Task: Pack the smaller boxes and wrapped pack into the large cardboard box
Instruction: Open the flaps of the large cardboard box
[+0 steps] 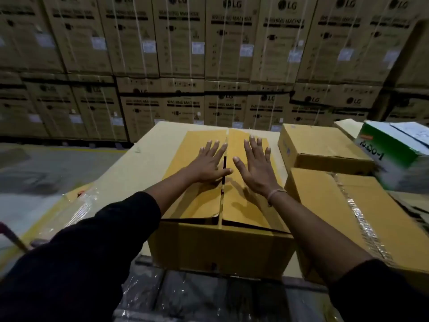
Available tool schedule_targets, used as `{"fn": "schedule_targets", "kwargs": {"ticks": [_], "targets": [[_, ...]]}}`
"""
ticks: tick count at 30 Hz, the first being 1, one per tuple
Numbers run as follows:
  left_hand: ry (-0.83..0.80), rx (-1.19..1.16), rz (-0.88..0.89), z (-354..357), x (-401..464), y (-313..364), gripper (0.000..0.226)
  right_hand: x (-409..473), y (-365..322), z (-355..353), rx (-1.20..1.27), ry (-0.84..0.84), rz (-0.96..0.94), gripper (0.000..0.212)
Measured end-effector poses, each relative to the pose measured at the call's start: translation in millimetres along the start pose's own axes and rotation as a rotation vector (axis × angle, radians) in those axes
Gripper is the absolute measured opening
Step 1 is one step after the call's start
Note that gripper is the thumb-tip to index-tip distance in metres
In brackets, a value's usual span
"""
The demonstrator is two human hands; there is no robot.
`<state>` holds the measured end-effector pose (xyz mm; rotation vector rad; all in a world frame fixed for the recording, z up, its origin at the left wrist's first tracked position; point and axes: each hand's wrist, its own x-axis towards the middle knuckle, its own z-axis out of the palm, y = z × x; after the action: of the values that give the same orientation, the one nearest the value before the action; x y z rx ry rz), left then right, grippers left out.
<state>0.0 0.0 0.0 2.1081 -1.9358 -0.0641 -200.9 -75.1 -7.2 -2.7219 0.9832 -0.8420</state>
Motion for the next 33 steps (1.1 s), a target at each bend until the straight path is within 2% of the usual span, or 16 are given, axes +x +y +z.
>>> {"fn": "schedule_targets", "kwargs": {"ticks": [4,7,12,17,22,27,33], "targets": [[-0.116,0.132,0.029,8.2,9.8,5.5,0.098,-4.3,-0.3,4.4,0.019,-0.012,0.062,0.079],[-0.165,0.177,0.039,7.0,11.8,2.0,0.084,-7.5,2.7,9.5,0.046,-0.011,0.087,0.079],[-0.227,0.199,0.095,-43.8,13.3,12.9,0.057,-2.3,-2.8,7.8,0.077,-0.005,0.115,0.080],[-0.315,0.477,0.115,-129.8,3.7,27.6,0.071,16.9,-29.8,3.4,0.138,-0.015,0.100,0.078],[-0.302,0.738,-0.036,-187.0,-17.9,18.4,0.067,37.8,-70.9,9.9,0.165,-0.179,0.022,0.079],[-0.321,0.813,-0.198,-187.9,-41.6,-13.9,0.057,44.9,-107.3,37.8,0.118,-0.366,-0.018,0.086],[-0.399,0.915,-0.136,-135.6,-45.2,-63.7,0.068,44.7,-137.8,62.2,-0.032,-0.530,0.059,0.094]]}}
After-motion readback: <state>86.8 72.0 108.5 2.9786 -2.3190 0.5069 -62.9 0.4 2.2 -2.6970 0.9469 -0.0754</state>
